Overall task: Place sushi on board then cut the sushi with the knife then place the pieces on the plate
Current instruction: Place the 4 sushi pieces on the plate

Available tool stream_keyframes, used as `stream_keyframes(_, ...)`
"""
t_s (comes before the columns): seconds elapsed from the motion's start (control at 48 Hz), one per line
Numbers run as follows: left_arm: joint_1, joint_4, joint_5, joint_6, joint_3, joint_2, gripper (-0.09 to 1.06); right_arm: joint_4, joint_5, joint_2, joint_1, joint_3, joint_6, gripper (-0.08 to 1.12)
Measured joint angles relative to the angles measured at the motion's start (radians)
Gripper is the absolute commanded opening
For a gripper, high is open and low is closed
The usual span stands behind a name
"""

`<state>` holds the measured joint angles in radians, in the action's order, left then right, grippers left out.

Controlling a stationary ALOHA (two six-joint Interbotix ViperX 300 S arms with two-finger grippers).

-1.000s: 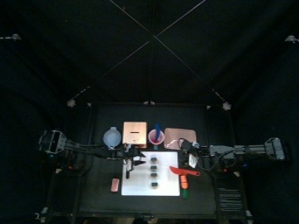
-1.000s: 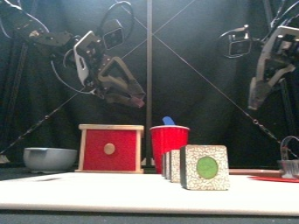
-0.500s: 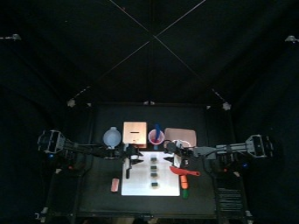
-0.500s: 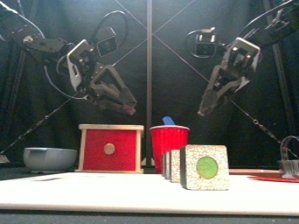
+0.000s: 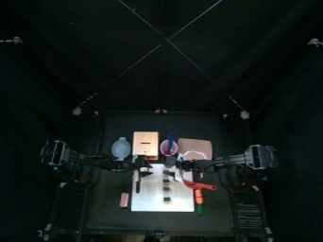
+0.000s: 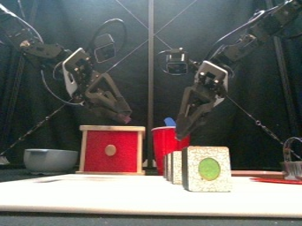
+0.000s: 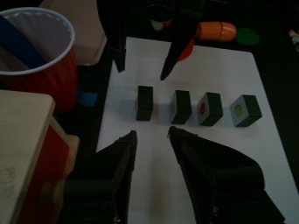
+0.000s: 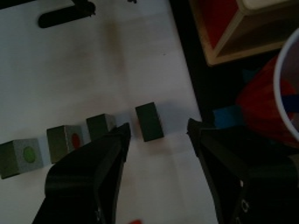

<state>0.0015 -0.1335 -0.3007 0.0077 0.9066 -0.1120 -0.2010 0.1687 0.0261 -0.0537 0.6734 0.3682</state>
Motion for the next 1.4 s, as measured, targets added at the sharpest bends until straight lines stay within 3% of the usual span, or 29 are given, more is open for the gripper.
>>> stream_keyframes(0.542,0.006,0.000,0.000,0.000,0.005,0.000,0.75,0.002,0.040,-0.143,0.000,-0.063,-0.006,0.86)
stream_keyframes(0.896,0.006,0.000,0.000,-0.002,0.005,0.000,0.75,0.002,0.040,-0.196,0.006,-0.092,0.005,0.59)
stream_keyframes(0.979,0.006,0.000,0.000,-0.002,0.005,0.000,0.75,0.006,0.041,-0.196,0.006,-0.092,0.005,0.59)
stream_keyframes(1.396,0.006,-0.017,0.000,-0.003,0.005,0.000,0.75,0.058,0.238,0.038,-0.020,-0.018,0.009,0.59)
